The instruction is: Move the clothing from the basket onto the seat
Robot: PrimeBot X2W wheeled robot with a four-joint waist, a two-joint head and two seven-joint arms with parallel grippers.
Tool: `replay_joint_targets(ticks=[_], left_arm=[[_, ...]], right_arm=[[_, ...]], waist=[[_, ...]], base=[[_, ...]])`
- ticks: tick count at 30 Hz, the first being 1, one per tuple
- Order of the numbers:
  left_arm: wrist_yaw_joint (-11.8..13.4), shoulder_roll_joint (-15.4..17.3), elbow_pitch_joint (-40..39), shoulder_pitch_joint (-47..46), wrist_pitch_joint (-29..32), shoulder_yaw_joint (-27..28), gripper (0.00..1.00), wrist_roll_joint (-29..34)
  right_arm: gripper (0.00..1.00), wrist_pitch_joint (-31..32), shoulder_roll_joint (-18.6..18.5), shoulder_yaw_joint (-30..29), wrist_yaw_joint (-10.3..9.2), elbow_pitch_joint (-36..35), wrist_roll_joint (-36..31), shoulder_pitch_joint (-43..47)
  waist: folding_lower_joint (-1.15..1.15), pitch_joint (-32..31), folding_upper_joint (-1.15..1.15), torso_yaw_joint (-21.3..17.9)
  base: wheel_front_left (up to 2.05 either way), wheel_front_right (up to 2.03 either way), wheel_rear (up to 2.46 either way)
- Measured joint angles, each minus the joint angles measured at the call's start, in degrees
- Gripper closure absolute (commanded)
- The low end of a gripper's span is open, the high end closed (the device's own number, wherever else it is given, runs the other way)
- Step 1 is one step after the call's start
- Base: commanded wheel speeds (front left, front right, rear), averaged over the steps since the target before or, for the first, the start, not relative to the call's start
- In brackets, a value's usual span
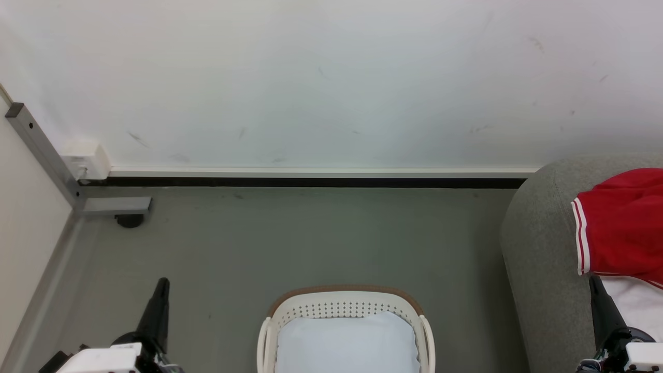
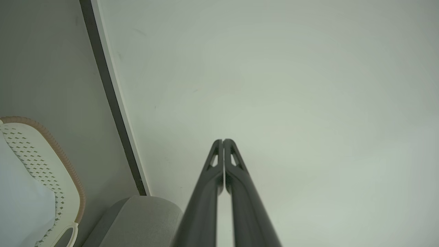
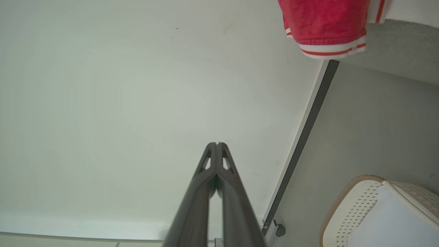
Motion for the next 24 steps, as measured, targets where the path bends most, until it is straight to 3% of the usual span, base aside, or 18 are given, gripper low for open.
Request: replay_joint_targets(ticks=[24], left_arm=[[0.0,0.0,0.0,0.0,0.0,0.0,1.00,0.0]], right_arm=[[1.00,0.0,0.0,0.0,0.00,0.0,-0.1,0.0]], waist=[[0.00,0.0,0.00,0.0]], base=[[0.00,0.00,0.00]])
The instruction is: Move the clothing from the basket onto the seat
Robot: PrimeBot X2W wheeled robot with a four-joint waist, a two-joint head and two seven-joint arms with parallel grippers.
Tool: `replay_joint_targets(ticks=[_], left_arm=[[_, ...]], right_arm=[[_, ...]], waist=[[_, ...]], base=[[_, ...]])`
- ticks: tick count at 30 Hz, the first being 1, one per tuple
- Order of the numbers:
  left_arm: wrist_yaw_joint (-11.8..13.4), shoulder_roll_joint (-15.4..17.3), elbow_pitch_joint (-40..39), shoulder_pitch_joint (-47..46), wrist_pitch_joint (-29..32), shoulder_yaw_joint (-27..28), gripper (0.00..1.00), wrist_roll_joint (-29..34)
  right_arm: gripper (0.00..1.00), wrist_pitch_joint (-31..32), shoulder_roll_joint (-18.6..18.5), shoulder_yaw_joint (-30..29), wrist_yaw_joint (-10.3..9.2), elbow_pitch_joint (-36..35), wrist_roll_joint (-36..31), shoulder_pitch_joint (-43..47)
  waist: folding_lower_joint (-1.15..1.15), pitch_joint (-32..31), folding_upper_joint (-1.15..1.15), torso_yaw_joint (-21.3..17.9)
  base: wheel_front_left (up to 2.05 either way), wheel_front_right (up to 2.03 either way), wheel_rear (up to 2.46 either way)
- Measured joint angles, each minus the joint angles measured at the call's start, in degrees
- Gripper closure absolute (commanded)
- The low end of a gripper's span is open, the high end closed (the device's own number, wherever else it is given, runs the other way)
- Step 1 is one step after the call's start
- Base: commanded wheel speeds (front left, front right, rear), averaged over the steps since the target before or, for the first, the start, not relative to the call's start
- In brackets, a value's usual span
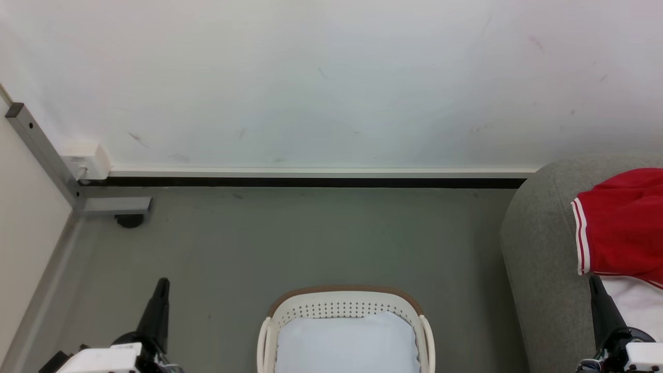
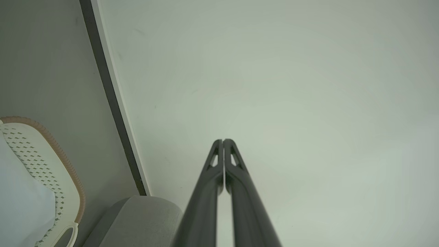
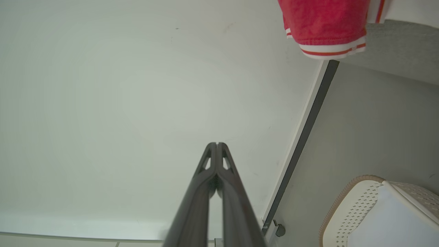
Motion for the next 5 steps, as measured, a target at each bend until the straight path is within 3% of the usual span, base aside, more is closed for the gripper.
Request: replay_joint_targets(ticks=[5], left_arm=[[0.0,0.0,0.0,0.0,0.0,0.0,1.00,0.0]], right_arm=[[1.00,0.0,0.0,0.0,0.00,0.0,0.0,0.0]], waist=[[0.00,0.0,0.00,0.0]], base=[[0.00,0.00,0.00]])
